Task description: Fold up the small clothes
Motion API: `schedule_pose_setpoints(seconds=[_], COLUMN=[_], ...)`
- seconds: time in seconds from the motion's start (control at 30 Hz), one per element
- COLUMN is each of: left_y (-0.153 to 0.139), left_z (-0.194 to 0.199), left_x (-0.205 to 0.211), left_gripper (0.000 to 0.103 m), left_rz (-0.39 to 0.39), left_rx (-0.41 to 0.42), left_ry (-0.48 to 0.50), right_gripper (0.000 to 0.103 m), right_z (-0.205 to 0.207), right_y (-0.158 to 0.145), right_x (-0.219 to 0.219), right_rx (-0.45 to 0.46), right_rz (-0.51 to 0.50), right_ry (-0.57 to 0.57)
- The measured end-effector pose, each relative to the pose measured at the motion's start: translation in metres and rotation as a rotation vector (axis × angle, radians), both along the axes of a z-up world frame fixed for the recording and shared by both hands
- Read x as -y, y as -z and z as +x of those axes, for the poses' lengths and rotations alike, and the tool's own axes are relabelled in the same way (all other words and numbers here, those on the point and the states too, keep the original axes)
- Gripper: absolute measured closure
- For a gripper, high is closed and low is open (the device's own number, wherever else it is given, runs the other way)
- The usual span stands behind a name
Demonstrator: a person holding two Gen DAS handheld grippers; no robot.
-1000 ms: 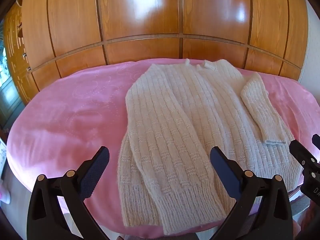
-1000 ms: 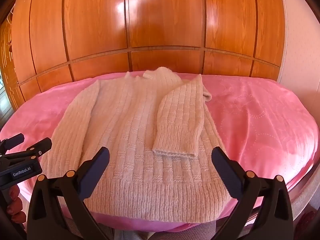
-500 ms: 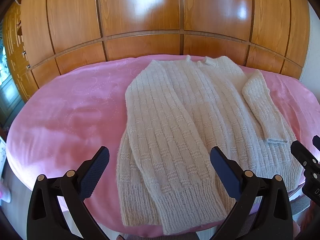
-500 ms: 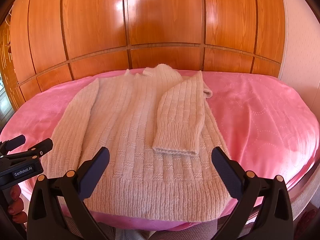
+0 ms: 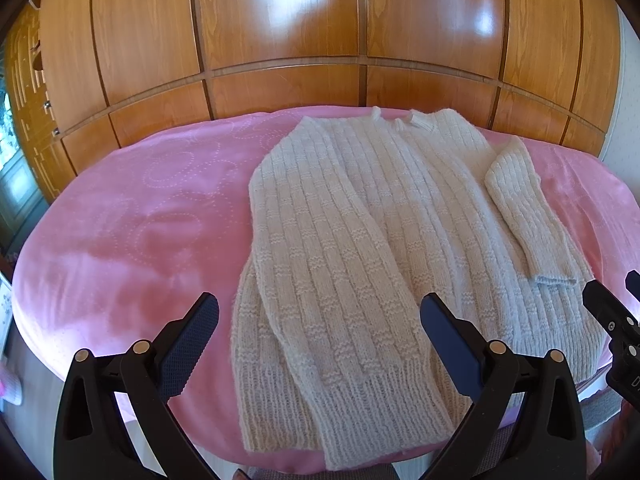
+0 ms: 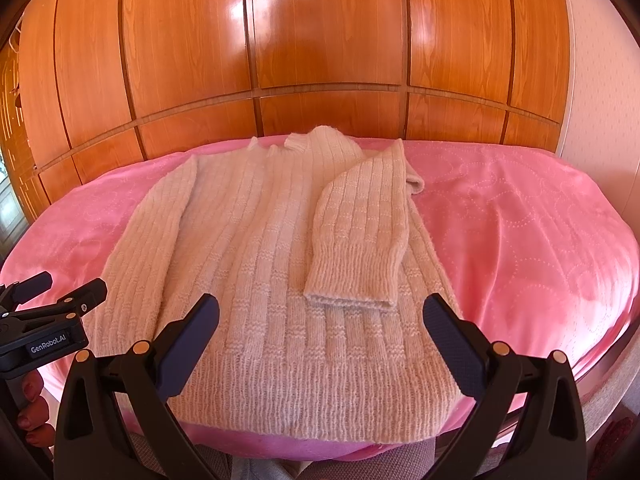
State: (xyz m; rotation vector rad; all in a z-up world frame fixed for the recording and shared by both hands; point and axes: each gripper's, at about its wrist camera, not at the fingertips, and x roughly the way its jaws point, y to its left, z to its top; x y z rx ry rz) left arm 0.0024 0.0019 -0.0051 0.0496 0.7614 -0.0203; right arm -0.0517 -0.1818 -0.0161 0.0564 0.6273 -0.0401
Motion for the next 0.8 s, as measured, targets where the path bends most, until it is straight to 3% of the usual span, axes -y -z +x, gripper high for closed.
schedule_pose_setpoints(seconds=[0.8], left_y=[0.0051], left_z=[0.0016], left_x=[-0.0016], left_gripper=[0.003], left_rz=[-0.001], left_rx=[-0.022], left_ry=[-0.002], right_gripper=[0.002], right_z=[0.0038], right_y=[0.0075], right_x=[0.0051], right_rx=[-0.017], right_rz=[0.012], right_ry=[0.004])
